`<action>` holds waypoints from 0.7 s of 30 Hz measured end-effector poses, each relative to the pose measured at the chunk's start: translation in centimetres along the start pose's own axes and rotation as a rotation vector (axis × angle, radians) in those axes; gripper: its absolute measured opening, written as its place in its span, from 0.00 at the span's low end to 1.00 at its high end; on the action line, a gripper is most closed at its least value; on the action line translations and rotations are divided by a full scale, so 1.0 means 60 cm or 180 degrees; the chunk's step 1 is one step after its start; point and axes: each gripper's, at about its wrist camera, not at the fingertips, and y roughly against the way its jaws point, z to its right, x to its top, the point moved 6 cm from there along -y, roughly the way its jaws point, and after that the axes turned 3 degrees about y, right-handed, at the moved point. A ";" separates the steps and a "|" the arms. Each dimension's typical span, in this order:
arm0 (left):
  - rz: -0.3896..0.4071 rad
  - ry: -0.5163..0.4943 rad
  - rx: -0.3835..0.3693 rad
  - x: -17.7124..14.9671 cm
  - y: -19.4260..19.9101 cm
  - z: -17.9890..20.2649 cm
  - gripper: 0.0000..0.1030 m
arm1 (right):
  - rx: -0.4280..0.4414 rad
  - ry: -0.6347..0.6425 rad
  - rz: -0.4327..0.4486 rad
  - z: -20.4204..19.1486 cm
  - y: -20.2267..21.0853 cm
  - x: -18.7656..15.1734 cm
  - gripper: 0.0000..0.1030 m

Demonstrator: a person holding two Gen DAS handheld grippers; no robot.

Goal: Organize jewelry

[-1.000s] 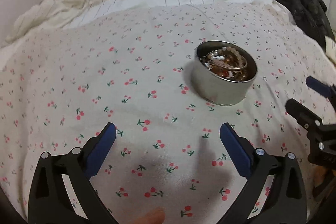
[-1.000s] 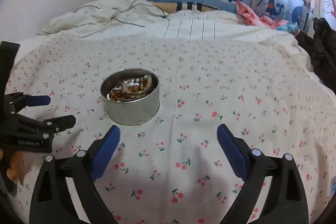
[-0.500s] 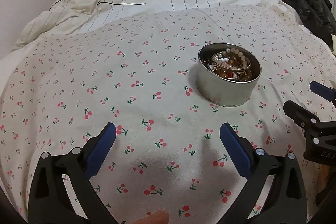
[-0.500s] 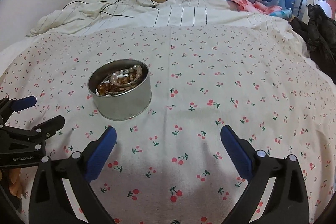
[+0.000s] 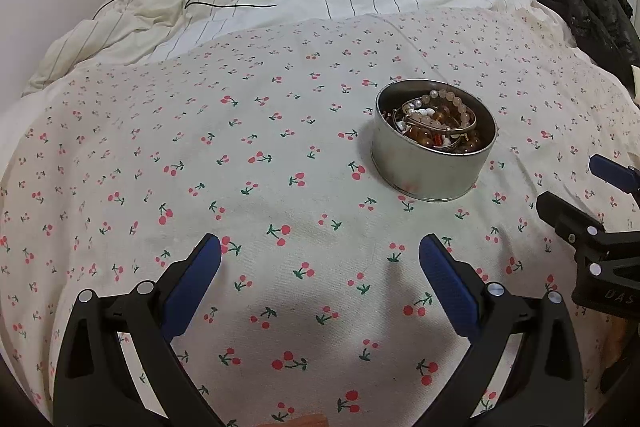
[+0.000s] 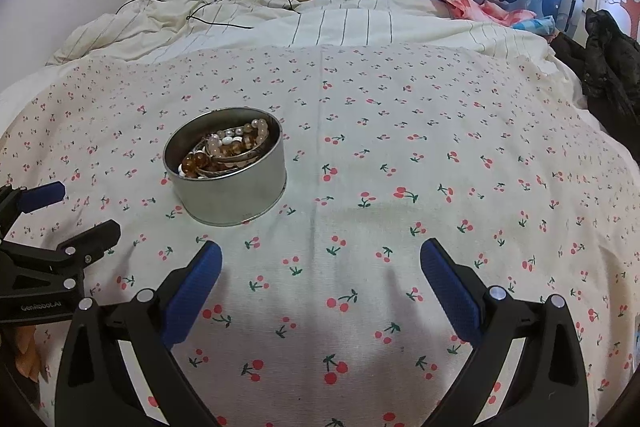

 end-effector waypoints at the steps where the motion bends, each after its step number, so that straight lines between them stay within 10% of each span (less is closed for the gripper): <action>1: -0.0004 0.0004 -0.0006 0.000 0.000 0.000 0.93 | -0.0002 -0.0005 0.0003 0.001 0.001 0.000 0.92; 21: -0.0095 0.0146 -0.0329 -0.002 -0.002 0.007 0.93 | 0.0009 0.0000 -0.0031 -0.001 -0.003 -0.002 0.92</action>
